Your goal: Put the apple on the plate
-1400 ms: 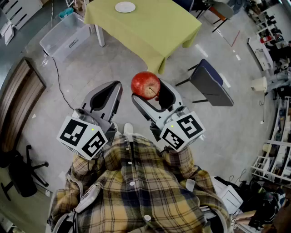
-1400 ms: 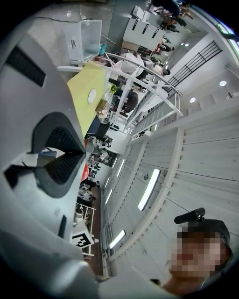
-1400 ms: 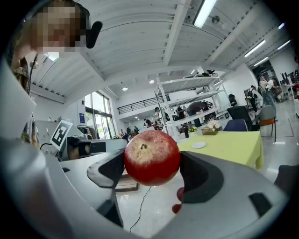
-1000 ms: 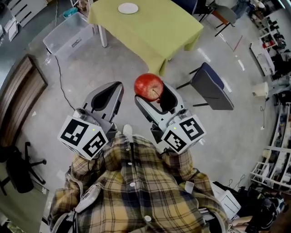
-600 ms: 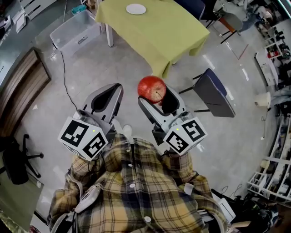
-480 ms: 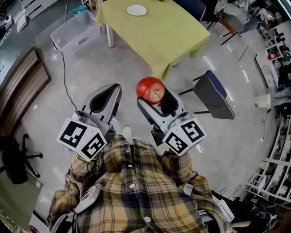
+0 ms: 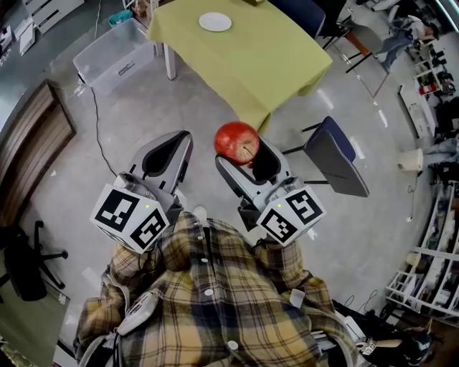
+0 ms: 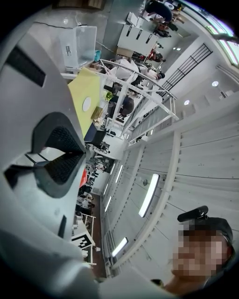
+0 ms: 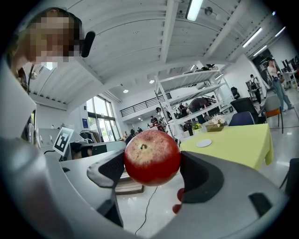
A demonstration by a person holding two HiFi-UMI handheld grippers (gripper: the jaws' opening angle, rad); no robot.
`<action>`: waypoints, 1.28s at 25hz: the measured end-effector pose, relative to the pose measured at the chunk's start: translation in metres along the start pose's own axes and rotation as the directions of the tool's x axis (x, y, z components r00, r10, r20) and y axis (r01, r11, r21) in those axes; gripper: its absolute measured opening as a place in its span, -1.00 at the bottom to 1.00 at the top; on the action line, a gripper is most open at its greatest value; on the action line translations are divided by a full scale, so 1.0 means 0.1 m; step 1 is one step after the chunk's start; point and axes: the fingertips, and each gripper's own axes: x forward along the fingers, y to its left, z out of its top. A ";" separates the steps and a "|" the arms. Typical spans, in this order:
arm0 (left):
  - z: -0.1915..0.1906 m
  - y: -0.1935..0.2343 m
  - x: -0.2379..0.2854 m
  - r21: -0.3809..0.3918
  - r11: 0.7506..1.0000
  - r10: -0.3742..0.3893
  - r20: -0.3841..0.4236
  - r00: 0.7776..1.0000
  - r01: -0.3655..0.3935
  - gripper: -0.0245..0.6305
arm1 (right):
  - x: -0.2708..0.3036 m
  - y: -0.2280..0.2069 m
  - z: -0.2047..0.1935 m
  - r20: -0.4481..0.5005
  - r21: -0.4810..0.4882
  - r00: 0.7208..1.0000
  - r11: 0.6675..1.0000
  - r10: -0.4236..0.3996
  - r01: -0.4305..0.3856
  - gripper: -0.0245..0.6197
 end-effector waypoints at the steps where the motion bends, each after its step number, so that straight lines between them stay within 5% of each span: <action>1: 0.04 0.08 0.03 -0.003 1.000 -0.003 0.000 1.000 0.003 -0.90 | 0.08 -0.02 0.02 -0.002 0.000 1.000 1.000 -0.003 0.003 0.22; 24: 0.64 1.90 0.36 -0.032 0.995 -0.100 -0.071 0.992 0.098 -0.90 | 2.00 -0.03 0.14 -0.015 0.058 0.995 0.994 -0.095 0.096 0.22; 32: 0.58 2.16 0.43 -0.063 0.995 -0.084 -0.095 0.992 0.078 -0.90 | 2.11 -0.24 0.09 -0.034 0.088 0.989 0.985 -0.143 0.146 0.22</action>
